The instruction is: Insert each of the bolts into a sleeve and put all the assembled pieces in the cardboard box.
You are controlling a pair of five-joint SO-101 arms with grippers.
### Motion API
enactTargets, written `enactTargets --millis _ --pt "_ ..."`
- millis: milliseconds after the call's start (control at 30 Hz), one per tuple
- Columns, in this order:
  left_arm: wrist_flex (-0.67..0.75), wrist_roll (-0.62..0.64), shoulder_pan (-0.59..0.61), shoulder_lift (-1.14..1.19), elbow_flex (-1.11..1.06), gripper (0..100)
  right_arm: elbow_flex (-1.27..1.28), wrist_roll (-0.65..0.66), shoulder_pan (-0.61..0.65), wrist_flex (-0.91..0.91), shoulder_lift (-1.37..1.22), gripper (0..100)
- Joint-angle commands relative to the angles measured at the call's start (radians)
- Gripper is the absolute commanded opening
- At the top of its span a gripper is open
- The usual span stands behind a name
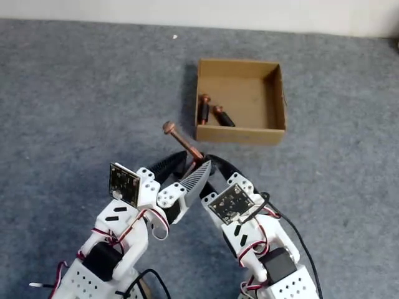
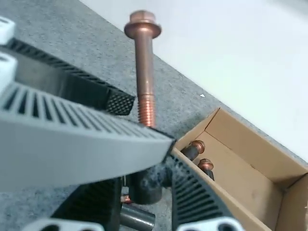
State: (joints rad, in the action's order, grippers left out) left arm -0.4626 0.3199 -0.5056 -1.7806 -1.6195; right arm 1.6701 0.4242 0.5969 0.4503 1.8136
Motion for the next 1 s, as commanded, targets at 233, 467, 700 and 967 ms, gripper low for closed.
enactTargets --millis 233,467,700,967 --pt "-0.006 -0.017 0.010 -0.012 0.160 21 0.111 0.005 0.005 -0.208 0.024 0.5" --pt "-0.049 -0.129 0.018 -0.012 0.209 21 0.111 0.003 0.005 -0.269 0.024 0.5" --pt "-0.152 -0.052 0.021 -0.013 0.360 21 0.111 0.003 0.004 -0.308 0.024 0.5" --pt "-0.155 0.061 0.182 -0.012 0.433 21 0.111 0.003 0.010 -0.334 0.024 0.5"
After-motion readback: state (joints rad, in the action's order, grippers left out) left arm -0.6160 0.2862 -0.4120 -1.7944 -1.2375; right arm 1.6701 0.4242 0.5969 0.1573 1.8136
